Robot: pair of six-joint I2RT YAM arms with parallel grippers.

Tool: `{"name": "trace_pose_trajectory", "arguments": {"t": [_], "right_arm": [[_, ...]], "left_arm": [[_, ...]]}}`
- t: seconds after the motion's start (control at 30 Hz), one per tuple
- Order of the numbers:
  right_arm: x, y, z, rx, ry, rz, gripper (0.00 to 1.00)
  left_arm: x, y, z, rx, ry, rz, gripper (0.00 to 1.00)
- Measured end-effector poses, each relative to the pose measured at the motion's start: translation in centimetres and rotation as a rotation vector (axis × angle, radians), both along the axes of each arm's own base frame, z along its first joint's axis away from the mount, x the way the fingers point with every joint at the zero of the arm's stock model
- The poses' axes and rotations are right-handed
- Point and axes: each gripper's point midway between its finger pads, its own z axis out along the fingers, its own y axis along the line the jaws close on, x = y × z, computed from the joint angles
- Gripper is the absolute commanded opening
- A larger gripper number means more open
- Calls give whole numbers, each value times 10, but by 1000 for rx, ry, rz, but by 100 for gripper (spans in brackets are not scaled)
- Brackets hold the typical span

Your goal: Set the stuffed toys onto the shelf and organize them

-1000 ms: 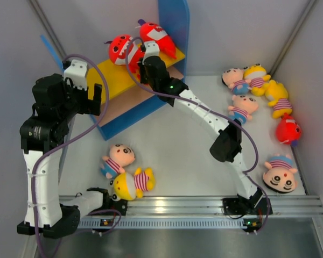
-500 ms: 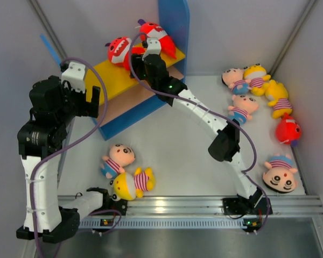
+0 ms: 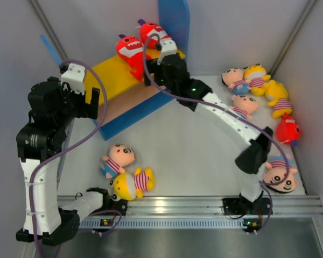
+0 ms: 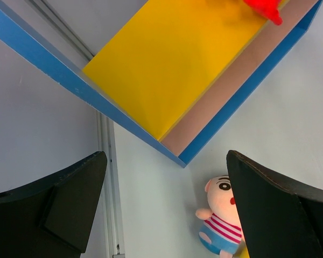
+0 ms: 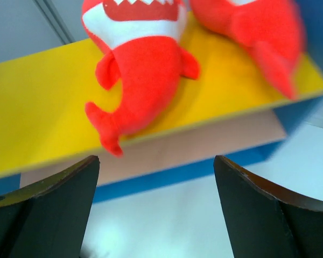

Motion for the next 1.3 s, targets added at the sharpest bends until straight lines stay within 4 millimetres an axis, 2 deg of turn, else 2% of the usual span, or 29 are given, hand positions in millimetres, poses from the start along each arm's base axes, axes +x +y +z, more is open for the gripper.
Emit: {"name": "trace_pose_trajectory", "arguments": {"t": [0.07,0.13,0.17,0.2,0.23,0.27,0.3,0.33,0.37,0.43,0.5,0.57,0.63,0.77,0.83,0.9,0.93,0.97,1.0,1.1,1.2,1.27,1.3], "right_arm": [[-22,-47,20,-12,-5,-25,88],[-37,-127,37,5,-17,-118,88],[-39,-174,40,23,-26,-198,89],[-40,-241,37,31,-24,-336,90],[-41,-296,27,32,-14,-464,90],[-45,-362,12,36,4,-635,92],[-52,-409,-7,33,29,-766,92],[-66,-459,-35,28,78,-903,96],[-79,-494,-65,20,143,-1001,97],[-100,-548,-116,1,265,-1166,98],[-119,-583,-165,-21,402,-1289,99],[-125,-598,-195,-47,493,-1347,99],[-122,-604,-217,-71,558,-1370,99],[-112,-613,-247,-114,647,-1387,97],[-110,-616,-258,-129,677,-1389,85],[-112,-617,-265,-145,696,-1398,64],[-113,-619,-265,-152,693,-1406,39],[-113,-621,-264,-162,687,-1413,27],[-112,-623,-262,-165,675,-1425,6],[-111,-627,-260,-188,657,-1429,0],[-112,-621,-252,-249,635,-1383,0],[-113,-604,-234,-317,580,-1313,0],[-107,-589,-218,-347,523,-1250,0]], "left_arm": [[-2,0,-1,3,-1,-3,99],[-4,0,-2,4,-1,-8,99],[-4,-1,-2,3,0,-12,99],[-5,-2,-3,1,1,-16,99],[-5,-3,-3,0,3,-20,99],[-5,-5,-4,-4,5,-31,99],[-5,-6,-5,-6,6,-35,99],[-5,-7,-5,-9,7,-43,99],[-5,-9,-5,-12,8,-53,99],[-5,-10,-5,-15,8,-62,99],[-5,-12,-5,-18,8,-70,99],[-5,-13,-5,-20,9,-77,99],[-5,-14,-5,-22,9,-80,99],[-5,-14,-5,-22,9,-80,99],[-5,-14,-5,-22,9,-80,99],[-4,-14,-6,-22,11,-81,99],[-4,-14,-6,-22,13,-81,99],[-3,-14,-6,-22,14,-82,99],[-3,-15,-7,-22,16,-83,99],[-2,-16,-8,-25,20,-91,96],[-2,-20,-10,-32,27,-113,96],[-2,-25,-12,-39,35,-137,96],[-1,-28,-14,-44,41,-152,97]]}}
